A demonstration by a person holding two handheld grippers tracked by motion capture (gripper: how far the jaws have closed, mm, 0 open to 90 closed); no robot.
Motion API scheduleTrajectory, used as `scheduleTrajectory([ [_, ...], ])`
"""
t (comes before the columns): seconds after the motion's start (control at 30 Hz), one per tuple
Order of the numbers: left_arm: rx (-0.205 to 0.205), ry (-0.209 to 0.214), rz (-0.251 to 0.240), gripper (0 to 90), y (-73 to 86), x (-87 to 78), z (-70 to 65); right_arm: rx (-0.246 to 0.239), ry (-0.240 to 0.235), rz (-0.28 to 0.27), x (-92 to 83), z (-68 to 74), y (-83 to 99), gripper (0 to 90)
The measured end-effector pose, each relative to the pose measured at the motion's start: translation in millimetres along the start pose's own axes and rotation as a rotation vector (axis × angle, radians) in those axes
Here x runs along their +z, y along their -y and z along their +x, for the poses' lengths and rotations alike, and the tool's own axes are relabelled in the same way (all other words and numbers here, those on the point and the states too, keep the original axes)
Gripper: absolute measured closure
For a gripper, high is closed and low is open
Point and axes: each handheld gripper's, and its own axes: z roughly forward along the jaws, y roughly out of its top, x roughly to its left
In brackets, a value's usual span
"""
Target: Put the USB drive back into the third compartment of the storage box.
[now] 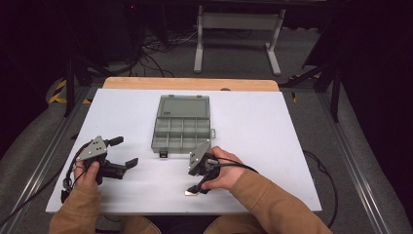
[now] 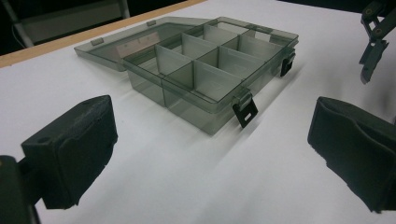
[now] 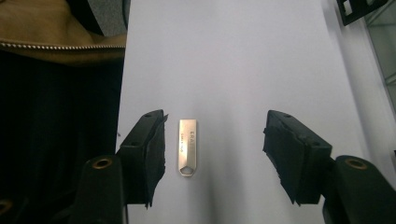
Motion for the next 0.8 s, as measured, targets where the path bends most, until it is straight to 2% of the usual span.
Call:
scheduleTrajectory([
  [0.2,-0.002,0.0,-0.001,2.1,0.2,0.0,0.1,0.019,0.011,0.01,5.7,4.5,0.5,39.4],
  [0.27,-0.008,0.001,-0.005,2.1,0.5,0.2,-0.2,0.006,0.028,0.02,8.0,5.3,0.4,40.0],
  [0.37,-0.01,0.001,-0.005,2.1,0.5,0.0,0.0,0.002,0.016,0.031,9.5,7.3,0.0,41.7],
  [0.43,-0.009,0.002,-0.005,2.1,0.5,-0.1,0.0,-0.013,0.024,0.041,10.7,8.6,-0.9,41.6],
  [0.53,-0.008,0.002,-0.006,2.1,0.5,-0.3,-0.2,-0.032,0.03,0.057,12.0,10.6,-2.4,45.4],
  [0.67,-0.008,0.004,-0.005,2.1,0.5,-0.4,-0.4,-0.026,0.034,0.089,14.2,12.6,-2.8,51.7],
  [0.8,-0.008,0.003,-0.003,2.2,0.6,-0.2,-0.3,-0.023,0.021,0.097,17.7,13.8,-2.3,56.6],
])
